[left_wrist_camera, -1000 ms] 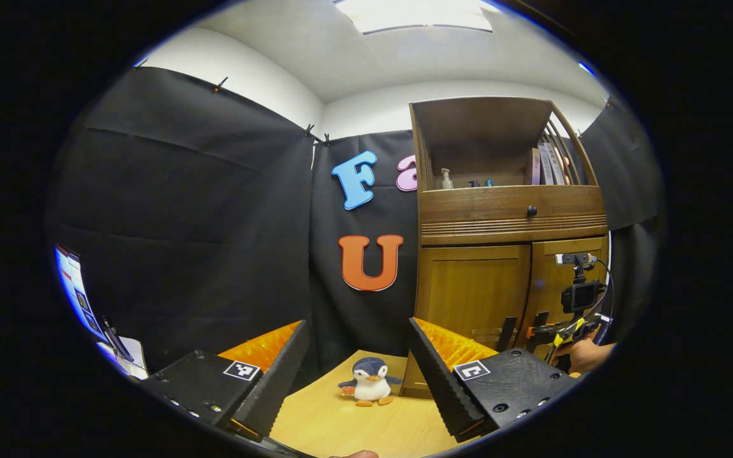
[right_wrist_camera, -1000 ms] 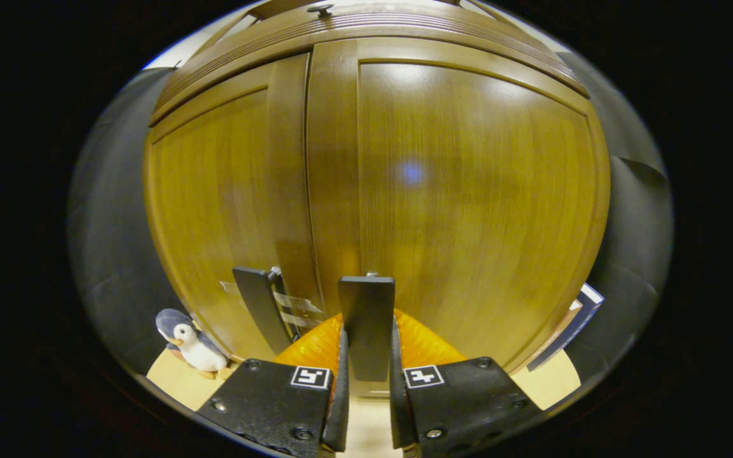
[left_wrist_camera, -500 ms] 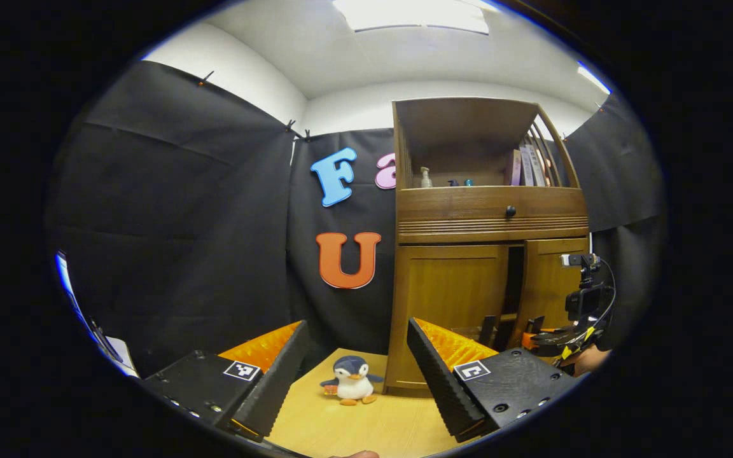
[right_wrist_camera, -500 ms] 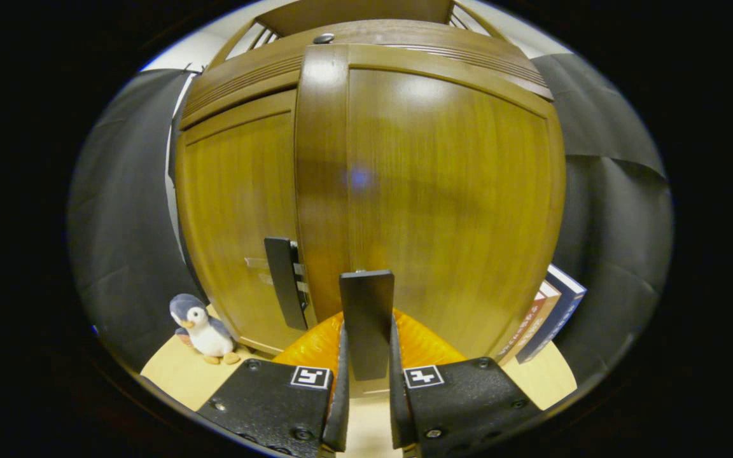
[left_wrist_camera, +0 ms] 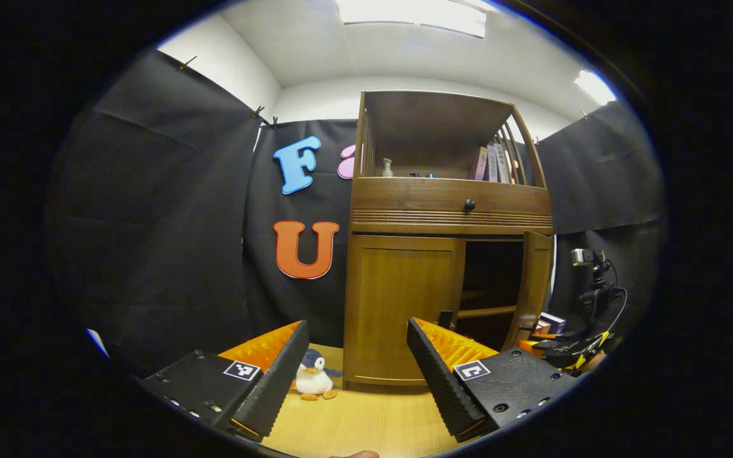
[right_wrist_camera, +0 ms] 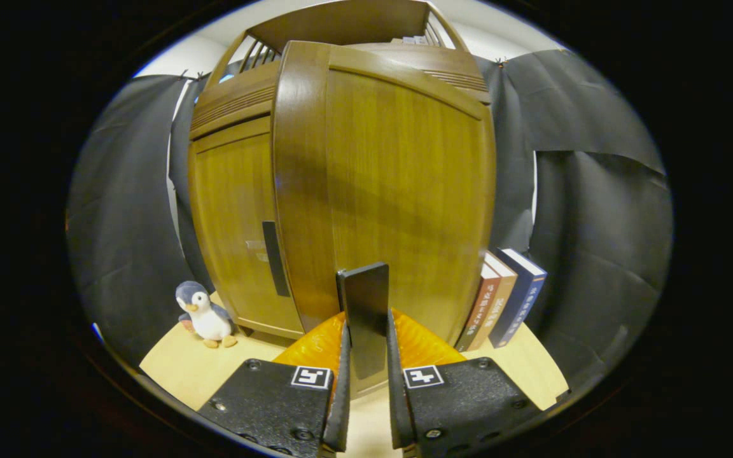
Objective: Open the right door of the double-door shoe cabinet with the right hand, and open the left door with the left hand.
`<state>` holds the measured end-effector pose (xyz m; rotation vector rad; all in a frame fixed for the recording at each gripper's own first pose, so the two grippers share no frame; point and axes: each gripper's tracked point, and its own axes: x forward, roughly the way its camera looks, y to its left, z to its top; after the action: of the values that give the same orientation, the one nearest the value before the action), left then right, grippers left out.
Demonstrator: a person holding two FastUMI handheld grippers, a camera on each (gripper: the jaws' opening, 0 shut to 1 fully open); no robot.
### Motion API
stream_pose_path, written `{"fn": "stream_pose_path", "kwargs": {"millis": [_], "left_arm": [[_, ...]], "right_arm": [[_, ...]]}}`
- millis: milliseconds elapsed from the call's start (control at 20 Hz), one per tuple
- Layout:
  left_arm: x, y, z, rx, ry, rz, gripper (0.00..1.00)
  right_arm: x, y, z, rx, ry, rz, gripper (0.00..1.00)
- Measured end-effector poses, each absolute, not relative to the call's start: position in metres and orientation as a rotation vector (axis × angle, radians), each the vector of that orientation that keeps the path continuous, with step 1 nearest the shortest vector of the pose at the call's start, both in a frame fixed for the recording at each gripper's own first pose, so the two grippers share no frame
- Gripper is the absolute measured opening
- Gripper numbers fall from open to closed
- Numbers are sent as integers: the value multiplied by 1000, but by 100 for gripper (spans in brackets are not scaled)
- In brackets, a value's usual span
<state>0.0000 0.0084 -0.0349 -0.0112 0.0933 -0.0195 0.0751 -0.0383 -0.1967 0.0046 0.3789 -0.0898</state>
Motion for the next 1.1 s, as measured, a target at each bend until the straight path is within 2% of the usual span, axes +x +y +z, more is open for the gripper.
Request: {"fn": "stream_pose_path", "kwargs": {"millis": [650,750,800,850,1100], "left_arm": [[24,-66,-44,-11,113,-163,95],[30,-79,-49,-13,123,-184,95],[34,-86,-51,-15,126,-194,95],[36,-92,-55,-16,131,-205,95],[54,-128,-64,-6,155,-254,95]], "right_arm": [[6,-149,-197,61,397,-246,23],[2,-164,-188,61,371,-254,17],[0,-168,-185,55,362,-253,6],[-2,-173,-182,47,355,-252,13],[-12,-191,-175,50,336,-240,13]]}}
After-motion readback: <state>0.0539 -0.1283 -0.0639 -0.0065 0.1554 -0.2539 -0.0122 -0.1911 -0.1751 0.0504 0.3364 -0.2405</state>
